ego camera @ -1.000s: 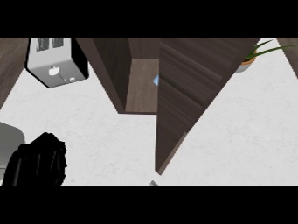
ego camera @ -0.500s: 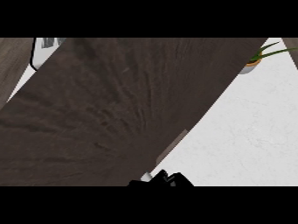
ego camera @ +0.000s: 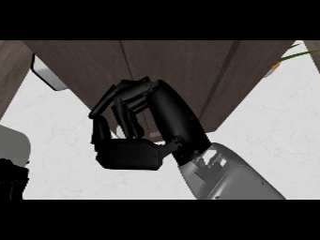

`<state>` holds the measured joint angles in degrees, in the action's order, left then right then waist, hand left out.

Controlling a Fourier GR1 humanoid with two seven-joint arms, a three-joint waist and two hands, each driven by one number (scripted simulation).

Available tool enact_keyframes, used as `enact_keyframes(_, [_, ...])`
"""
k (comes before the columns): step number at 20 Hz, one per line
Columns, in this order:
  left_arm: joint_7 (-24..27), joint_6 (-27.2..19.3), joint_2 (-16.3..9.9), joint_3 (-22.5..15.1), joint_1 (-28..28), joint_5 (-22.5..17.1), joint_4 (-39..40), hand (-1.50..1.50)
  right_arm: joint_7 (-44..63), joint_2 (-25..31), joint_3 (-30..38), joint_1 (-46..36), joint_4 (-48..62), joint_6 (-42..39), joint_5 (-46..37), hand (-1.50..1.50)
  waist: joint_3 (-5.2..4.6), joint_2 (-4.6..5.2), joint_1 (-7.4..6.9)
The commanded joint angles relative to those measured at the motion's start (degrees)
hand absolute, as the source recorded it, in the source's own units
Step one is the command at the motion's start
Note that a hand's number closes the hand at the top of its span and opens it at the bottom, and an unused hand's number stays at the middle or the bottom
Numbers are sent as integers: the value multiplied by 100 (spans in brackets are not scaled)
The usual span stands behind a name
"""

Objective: Pick up the bottled water, place it into the cabinet and close the cabinet

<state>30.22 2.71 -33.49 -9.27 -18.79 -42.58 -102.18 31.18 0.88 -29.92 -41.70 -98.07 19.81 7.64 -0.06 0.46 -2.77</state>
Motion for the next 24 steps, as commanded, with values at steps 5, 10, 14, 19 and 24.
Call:
enact_keyframes(5, [171, 538, 9, 304, -78, -29, 471, 150, -1426, -19, 1383, -782, 2621, -1319, 751, 150, 3, 1, 113])
enact_keyframes(10, [-3, 308, 115, 189, -76, 43, 49, 150, -1716, 310, 1921, -1308, 3545, -1775, 884, 150, 6, 29, 60])
enact_keyframes(14, [-127, 480, -34, 221, -89, -33, 12, 150, -2103, 485, 1987, -1171, 3796, -2036, 931, 150, 5, 63, 35])
enact_keyframes(19, [-112, 413, -19, 361, -64, -53, 71, 150, -2268, 686, 2116, -1230, 3997, -2368, 1077, 150, 2, 68, 30])
enact_keyframes(24, [-273, 266, 18, 280, 87, -45, -209, 150, -2487, 673, 2098, -1228, 4241, -2448, 1036, 150, 7, 82, 15])
